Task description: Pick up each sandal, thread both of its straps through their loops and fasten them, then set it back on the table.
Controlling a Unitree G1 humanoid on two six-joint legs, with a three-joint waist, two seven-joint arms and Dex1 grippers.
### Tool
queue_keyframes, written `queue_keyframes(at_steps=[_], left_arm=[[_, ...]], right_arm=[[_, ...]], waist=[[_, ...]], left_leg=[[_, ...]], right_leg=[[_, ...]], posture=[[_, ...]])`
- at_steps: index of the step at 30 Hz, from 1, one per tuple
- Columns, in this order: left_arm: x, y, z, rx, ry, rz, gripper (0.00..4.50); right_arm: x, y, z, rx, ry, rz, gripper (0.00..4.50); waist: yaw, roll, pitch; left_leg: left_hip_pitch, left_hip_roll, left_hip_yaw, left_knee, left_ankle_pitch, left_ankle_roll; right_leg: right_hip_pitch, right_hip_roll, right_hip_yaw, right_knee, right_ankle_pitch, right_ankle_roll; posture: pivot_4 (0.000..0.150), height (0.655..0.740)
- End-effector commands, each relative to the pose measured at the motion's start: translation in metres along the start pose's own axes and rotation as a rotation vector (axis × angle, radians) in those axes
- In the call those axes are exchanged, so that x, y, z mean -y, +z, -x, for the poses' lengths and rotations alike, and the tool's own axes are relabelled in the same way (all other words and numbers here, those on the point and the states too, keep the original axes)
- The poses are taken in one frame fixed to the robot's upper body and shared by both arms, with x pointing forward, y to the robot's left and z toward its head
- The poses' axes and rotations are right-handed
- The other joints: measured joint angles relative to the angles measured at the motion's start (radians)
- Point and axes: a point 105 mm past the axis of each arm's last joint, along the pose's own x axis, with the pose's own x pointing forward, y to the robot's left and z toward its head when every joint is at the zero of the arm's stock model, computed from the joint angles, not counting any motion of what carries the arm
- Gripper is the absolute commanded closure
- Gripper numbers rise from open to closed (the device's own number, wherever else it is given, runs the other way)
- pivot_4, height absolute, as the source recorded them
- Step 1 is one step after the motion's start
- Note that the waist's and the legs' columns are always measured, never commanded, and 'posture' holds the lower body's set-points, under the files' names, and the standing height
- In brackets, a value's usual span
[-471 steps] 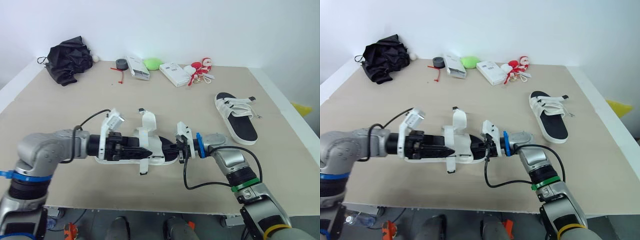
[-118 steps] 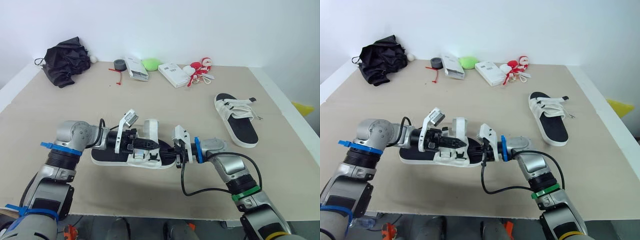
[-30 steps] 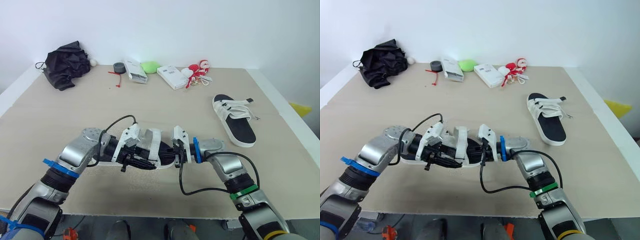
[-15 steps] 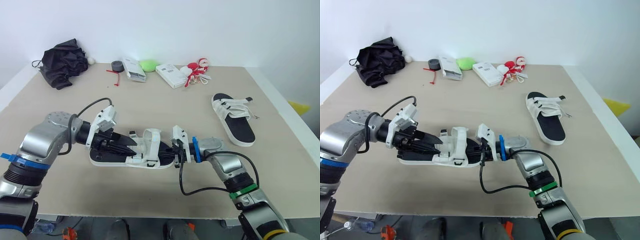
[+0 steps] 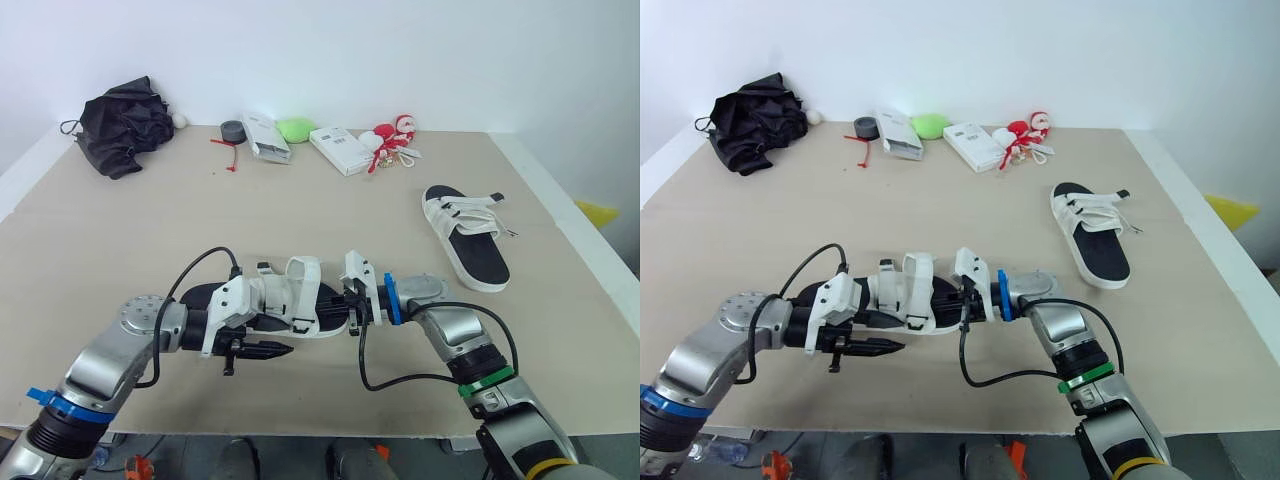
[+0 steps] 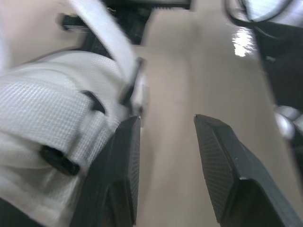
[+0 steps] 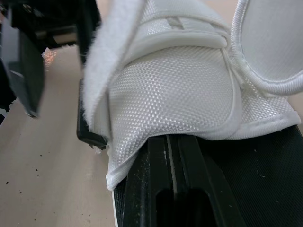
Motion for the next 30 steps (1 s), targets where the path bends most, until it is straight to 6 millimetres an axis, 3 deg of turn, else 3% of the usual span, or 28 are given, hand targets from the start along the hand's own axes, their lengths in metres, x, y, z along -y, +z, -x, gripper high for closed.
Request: queue_keyframes(at_steps=[1,22,26,30], left_arm=[[-0.003,0.004,0.0,0.01,0.042,-0.033,2.62],[0.001,0.011,-0.015,0.101,0.013,0.154,2.62],[-0.001,0.009,-0.016,0.09,0.023,0.193,4.42],[0.001,0.003,-0.017,0.052,0.021,0.232,4.47]], right_arm=[[-0.006,-0.049,0.0,-0.143,-0.016,-0.135,4.5],[-0.005,-0.05,0.001,-0.141,-0.027,-0.137,4.5],[-0.005,-0.049,0.001,-0.141,-0.029,-0.135,4.5],[-0.004,-0.048,0.0,-0.138,-0.029,-0.134,4.5]], waist=[[0.0,0.0,0.0],[0.0,0.0,0.0],[0.0,0.0,0.0],[0.0,0.0,0.0]], left_leg=[[0.0,0.0,0.0,0.0,0.0,0.0],[0.001,-0.002,0.001,0.003,0.0,0.0],[0.001,-0.002,0.001,0.004,0.0,0.0],[0.001,-0.002,0.001,0.003,0.0,0.0]], right_leg=[[0.0,0.0,0.0,0.0,0.0,0.0],[0.0,0.0,0.004,0.0,0.001,0.001],[0.0,0.0,0.004,0.0,0.001,0.001],[0.0,0.0,0.004,0.0,0.0,0.002]], posture=[[0.15,0.738],[0.15,0.738],[0.15,0.738],[0.15,0.738]])
